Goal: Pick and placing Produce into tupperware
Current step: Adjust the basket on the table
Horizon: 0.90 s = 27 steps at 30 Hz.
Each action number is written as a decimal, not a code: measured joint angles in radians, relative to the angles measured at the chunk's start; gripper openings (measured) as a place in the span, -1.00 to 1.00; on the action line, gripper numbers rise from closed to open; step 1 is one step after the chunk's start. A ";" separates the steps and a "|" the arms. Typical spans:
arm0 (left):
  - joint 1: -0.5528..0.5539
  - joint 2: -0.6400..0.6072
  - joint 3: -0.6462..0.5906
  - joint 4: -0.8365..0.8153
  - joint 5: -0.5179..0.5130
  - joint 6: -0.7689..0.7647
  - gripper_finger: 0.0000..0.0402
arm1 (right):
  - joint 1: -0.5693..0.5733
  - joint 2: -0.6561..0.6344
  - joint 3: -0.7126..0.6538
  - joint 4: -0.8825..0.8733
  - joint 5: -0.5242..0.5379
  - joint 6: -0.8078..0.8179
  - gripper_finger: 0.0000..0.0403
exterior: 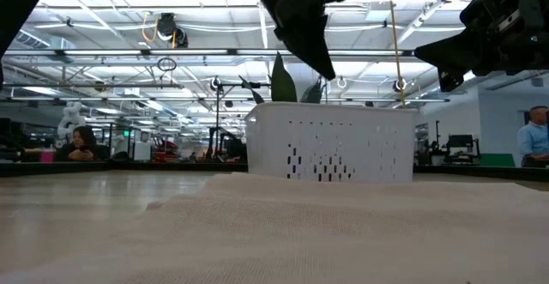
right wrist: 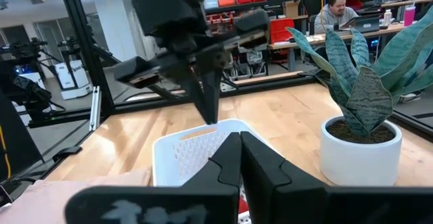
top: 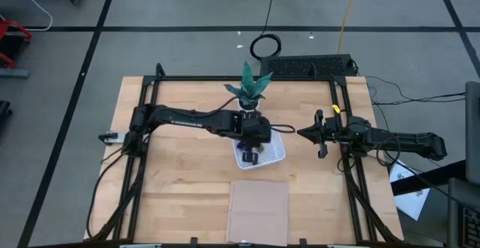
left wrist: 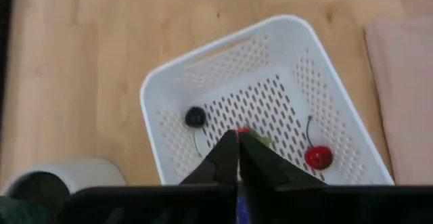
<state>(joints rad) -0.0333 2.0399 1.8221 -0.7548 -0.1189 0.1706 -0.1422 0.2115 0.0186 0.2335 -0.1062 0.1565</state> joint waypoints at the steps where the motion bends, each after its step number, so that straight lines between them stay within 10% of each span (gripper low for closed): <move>1: 0.003 0.001 0.000 -0.010 0.014 -0.009 -0.95 | 0.000 0.000 0.000 0.000 0.000 0.000 -1.00; 27: -0.224 -0.016 -0.155 0.128 -0.156 -0.106 -0.99 | 0.000 0.004 0.000 -0.003 0.000 -0.011 -1.00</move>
<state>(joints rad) -0.2569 2.0243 1.6669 -0.6264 -0.2753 0.0650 -0.1425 0.2159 0.0186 0.2308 -0.1059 0.1452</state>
